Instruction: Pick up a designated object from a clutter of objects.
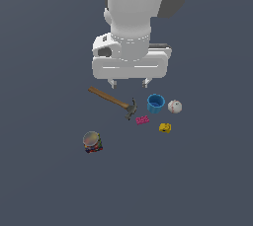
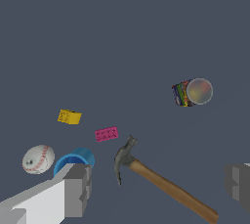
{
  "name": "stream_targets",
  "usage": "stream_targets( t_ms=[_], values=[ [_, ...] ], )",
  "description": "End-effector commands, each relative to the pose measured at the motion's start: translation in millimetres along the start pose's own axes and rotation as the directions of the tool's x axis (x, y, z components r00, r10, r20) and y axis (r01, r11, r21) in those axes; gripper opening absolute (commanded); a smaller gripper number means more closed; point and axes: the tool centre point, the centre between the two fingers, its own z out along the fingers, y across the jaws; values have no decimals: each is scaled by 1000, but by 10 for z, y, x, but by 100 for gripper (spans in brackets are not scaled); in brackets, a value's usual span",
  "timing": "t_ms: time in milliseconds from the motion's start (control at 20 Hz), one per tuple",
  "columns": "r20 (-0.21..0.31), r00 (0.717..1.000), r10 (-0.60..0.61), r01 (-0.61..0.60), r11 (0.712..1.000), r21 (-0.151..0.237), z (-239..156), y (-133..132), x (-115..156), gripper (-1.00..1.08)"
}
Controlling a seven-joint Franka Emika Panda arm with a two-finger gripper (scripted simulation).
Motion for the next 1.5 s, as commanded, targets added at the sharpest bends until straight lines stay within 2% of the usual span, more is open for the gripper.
stream_targets(
  t_ms=[0,400,850,1200,1450],
  values=[
    [0,1000,0,0,1000,0,0,0,0,100],
    [10,1000,-7,7,1000,20,58,4,-19,100],
    [11,999,-39,39,999,15,119,-33,1,100],
    [16,986,-165,165,986,1,359,-182,71,100],
    [25,950,-310,311,950,-10,644,-369,134,100]
  ],
)
